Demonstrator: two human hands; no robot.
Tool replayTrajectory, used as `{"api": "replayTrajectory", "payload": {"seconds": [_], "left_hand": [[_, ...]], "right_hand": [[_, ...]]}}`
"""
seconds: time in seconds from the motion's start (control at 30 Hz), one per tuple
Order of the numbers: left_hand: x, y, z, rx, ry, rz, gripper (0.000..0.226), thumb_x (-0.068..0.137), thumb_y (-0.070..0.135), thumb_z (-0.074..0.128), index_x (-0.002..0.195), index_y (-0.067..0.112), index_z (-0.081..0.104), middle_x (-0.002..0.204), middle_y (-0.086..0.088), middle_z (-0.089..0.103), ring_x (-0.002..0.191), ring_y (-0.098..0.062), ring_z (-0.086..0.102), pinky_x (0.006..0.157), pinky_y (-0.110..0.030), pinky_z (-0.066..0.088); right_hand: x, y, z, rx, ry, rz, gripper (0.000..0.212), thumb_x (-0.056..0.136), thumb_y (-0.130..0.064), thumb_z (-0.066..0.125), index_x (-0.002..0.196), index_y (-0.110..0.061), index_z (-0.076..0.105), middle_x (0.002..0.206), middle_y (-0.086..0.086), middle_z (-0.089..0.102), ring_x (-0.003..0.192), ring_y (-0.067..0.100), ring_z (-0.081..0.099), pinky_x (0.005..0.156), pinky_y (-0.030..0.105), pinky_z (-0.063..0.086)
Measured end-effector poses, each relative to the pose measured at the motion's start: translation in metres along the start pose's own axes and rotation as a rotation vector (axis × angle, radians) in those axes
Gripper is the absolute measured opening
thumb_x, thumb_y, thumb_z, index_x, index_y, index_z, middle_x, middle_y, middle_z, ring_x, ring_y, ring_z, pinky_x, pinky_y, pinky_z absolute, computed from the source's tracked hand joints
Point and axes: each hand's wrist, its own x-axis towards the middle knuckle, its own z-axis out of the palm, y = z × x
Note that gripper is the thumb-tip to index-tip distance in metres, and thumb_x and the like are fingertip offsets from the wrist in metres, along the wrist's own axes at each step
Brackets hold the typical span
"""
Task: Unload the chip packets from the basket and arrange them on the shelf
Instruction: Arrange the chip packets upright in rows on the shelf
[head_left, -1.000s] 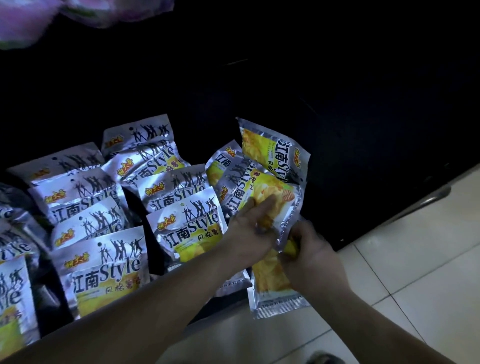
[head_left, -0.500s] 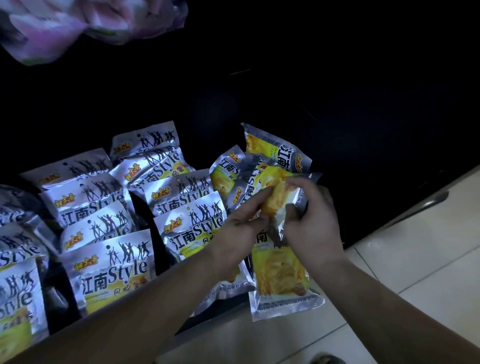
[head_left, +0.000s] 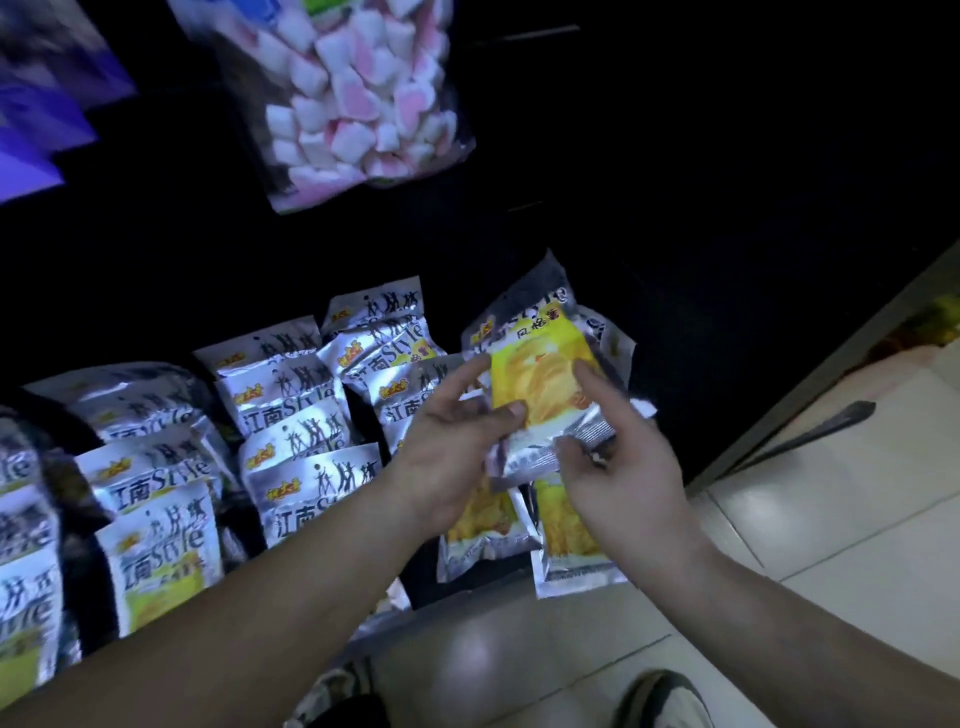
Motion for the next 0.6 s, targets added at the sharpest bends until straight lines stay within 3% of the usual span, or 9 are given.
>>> {"api": "replayTrajectory", "payload": {"seconds": [0.07, 0.1, 0.2, 0.27, 0.33, 0.4, 0.5, 0.57, 0.6], "left_hand": [[-0.007, -0.008, -0.016, 0.100, 0.103, 0.068, 0.062, 0.086, 0.004, 0.080, 0.135, 0.038, 0.061, 0.106, 0.005, 0.061, 0.080, 0.002, 0.067, 0.059, -0.022, 0.057], [-0.011, -0.016, -0.026, 0.159, 0.132, 0.101, 0.062, 0.085, 0.004, 0.081, 0.133, 0.040, 0.063, 0.121, 0.007, 0.063, 0.095, 0.003, 0.068, 0.065, -0.021, 0.060], [-0.028, -0.050, -0.058, 0.331, 0.156, 0.162, 0.063, 0.083, 0.008, 0.083, 0.130, 0.046, 0.064, 0.140, 0.011, 0.060, 0.122, -0.015, 0.064, 0.095, -0.043, 0.060], [-0.038, -0.071, -0.074, 0.469, 0.177, 0.169, 0.062, 0.084, 0.012, 0.084, 0.132, 0.045, 0.063, 0.136, 0.016, 0.057, 0.124, -0.008, 0.059, 0.101, -0.044, 0.056], [-0.042, -0.091, -0.084, 0.546, 0.183, 0.165, 0.057, 0.085, 0.011, 0.083, 0.129, 0.042, 0.065, 0.134, 0.014, 0.053, 0.122, 0.004, 0.054, 0.102, -0.041, 0.054], [-0.040, -0.106, -0.088, 0.604, 0.176, 0.172, 0.052, 0.084, 0.012, 0.082, 0.121, 0.045, 0.065, 0.133, 0.010, 0.051, 0.120, 0.005, 0.052, 0.102, -0.033, 0.053], [-0.032, -0.118, -0.092, 0.869, 0.185, 0.179, 0.042, 0.083, 0.010, 0.078, 0.105, 0.042, 0.061, 0.123, 0.007, 0.049, 0.113, 0.001, 0.050, 0.088, 0.004, 0.032], [-0.029, -0.120, -0.092, 1.004, 0.149, 0.195, 0.037, 0.083, 0.011, 0.076, 0.110, 0.033, 0.063, 0.125, 0.005, 0.047, 0.104, 0.010, 0.046, 0.084, 0.004, 0.030], [-0.028, -0.122, -0.093, 1.051, 0.118, 0.218, 0.038, 0.084, 0.013, 0.075, 0.115, 0.031, 0.063, 0.130, 0.003, 0.045, 0.107, 0.007, 0.047, 0.089, -0.001, 0.035]], "right_hand": [[-0.010, 0.007, 0.004, -0.049, -0.150, 0.132, 0.065, 0.095, -0.023, 0.071, 0.145, -0.054, 0.044, 0.097, 0.008, 0.066, 0.069, 0.019, 0.067, 0.075, 0.036, 0.062], [-0.014, 0.010, 0.004, -0.087, -0.244, 0.247, 0.066, 0.092, -0.033, 0.074, 0.143, -0.060, 0.042, 0.105, -0.001, 0.069, 0.074, 0.021, 0.070, 0.072, 0.039, 0.063], [-0.020, 0.008, 0.000, -0.152, -0.514, 0.582, 0.044, 0.086, -0.055, 0.074, 0.118, -0.072, 0.048, 0.107, 0.014, 0.070, 0.066, 0.036, 0.075, 0.058, 0.045, 0.063], [-0.014, 0.023, -0.002, -0.286, -0.460, 0.479, 0.034, 0.089, -0.052, 0.072, 0.112, -0.068, 0.054, 0.099, 0.012, 0.074, 0.064, 0.031, 0.074, 0.060, 0.045, 0.064], [-0.004, 0.049, 0.004, -0.378, -0.334, 0.283, 0.044, 0.092, -0.043, 0.071, 0.132, -0.055, 0.056, 0.115, -0.003, 0.071, 0.076, 0.012, 0.071, 0.071, 0.033, 0.061], [0.003, 0.072, 0.018, -0.431, -0.335, 0.132, 0.053, 0.093, -0.037, 0.070, 0.140, -0.052, 0.050, 0.126, -0.004, 0.065, 0.086, -0.001, 0.064, 0.077, 0.018, 0.050], [0.011, 0.105, 0.048, -0.537, -0.495, 0.045, 0.073, 0.089, -0.038, 0.073, 0.145, -0.062, 0.033, 0.145, 0.000, 0.047, 0.110, 0.013, 0.060, 0.087, 0.027, 0.051], [0.013, 0.119, 0.067, -0.681, -0.555, 0.086, 0.092, 0.085, -0.040, 0.078, 0.154, -0.058, 0.020, 0.160, 0.001, 0.027, 0.125, 0.024, 0.057, 0.093, 0.032, 0.052], [0.012, 0.123, 0.075, -0.771, -0.558, 0.078, 0.100, 0.084, -0.040, 0.078, 0.156, -0.057, 0.011, 0.165, 0.002, 0.016, 0.132, 0.028, 0.054, 0.094, 0.032, 0.050]]}}
